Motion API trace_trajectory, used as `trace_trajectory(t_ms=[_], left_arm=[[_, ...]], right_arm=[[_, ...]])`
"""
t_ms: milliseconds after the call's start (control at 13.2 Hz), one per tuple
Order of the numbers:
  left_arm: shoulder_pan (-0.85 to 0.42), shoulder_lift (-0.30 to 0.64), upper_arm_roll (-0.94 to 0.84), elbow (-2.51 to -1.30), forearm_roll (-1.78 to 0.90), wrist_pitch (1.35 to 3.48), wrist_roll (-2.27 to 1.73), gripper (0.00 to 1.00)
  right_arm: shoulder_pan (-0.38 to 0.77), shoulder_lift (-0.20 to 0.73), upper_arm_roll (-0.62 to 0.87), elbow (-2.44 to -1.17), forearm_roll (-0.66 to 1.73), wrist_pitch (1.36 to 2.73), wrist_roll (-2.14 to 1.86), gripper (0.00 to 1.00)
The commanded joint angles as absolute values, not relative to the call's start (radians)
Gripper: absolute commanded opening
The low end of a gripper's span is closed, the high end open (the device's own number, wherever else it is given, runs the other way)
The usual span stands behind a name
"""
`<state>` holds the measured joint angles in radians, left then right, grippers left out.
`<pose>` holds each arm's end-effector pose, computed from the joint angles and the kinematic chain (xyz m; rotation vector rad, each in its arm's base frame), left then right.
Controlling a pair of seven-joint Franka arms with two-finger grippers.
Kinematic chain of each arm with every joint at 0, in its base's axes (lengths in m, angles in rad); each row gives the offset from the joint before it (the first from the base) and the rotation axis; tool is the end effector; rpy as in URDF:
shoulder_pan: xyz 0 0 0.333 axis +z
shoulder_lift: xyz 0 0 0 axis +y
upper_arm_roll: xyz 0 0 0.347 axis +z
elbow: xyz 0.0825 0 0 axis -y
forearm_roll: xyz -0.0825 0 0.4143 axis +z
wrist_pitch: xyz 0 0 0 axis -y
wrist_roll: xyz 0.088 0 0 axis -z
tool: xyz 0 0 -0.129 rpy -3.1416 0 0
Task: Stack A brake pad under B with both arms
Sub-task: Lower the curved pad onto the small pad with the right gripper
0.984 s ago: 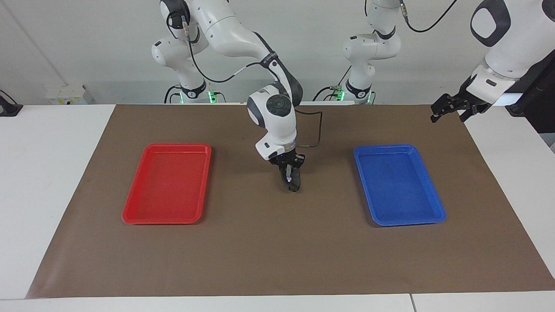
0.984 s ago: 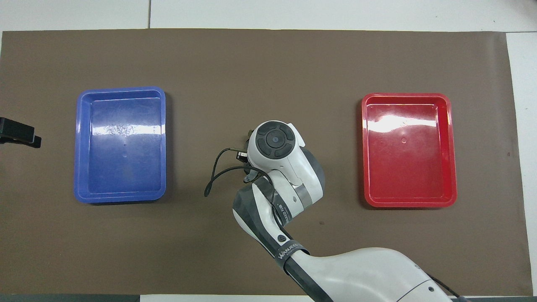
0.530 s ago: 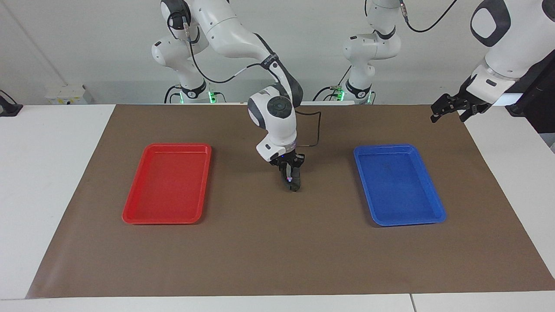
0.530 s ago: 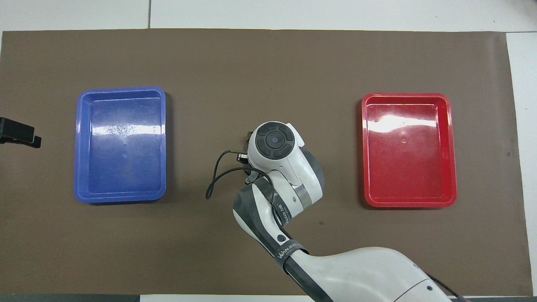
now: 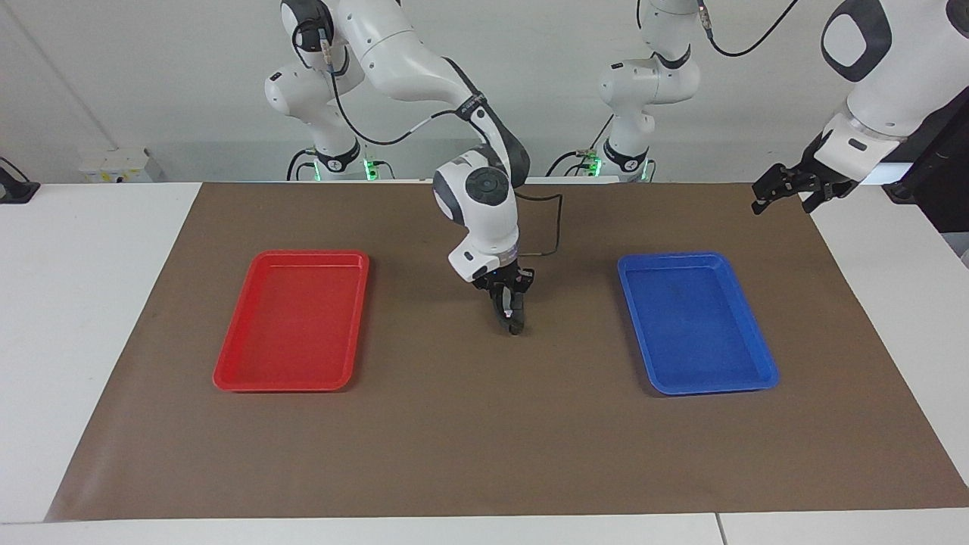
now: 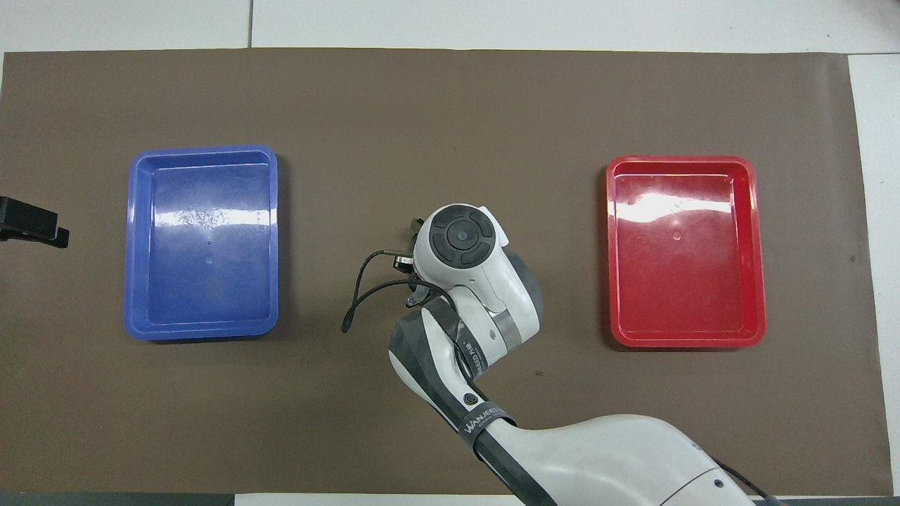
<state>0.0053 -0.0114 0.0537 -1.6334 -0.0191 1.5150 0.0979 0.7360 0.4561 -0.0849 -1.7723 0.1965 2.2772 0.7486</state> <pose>0.5694 0.0312 0.6045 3.1087 -0.0606 -0.1636 0.5490 0.4343 0.2971 -3.0025 0.3191 0.0525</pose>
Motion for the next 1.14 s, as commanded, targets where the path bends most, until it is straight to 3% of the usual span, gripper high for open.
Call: trace_trajectory(t_ms=[0, 908, 1059], left_arm=[[0.008, -0.014, 0.052, -1.632, 0.000, 1.502, 0.104, 1.00], [0.008, -0.014, 0.052, -1.632, 0.000, 1.502, 0.104, 1.00], [0.008, -0.014, 0.052, -1.632, 0.000, 1.502, 0.104, 1.00]], right_arm=[[0.736, 0.446, -0.081, -1.793, 0.225, 2.304, 0.729, 0.00], [0.735, 0.457, -0.064, -1.807, 0.222, 2.344, 0.723, 0.00], [0.735, 0.457, -0.066, -1.813, 0.222, 2.347, 0.723, 0.04]])
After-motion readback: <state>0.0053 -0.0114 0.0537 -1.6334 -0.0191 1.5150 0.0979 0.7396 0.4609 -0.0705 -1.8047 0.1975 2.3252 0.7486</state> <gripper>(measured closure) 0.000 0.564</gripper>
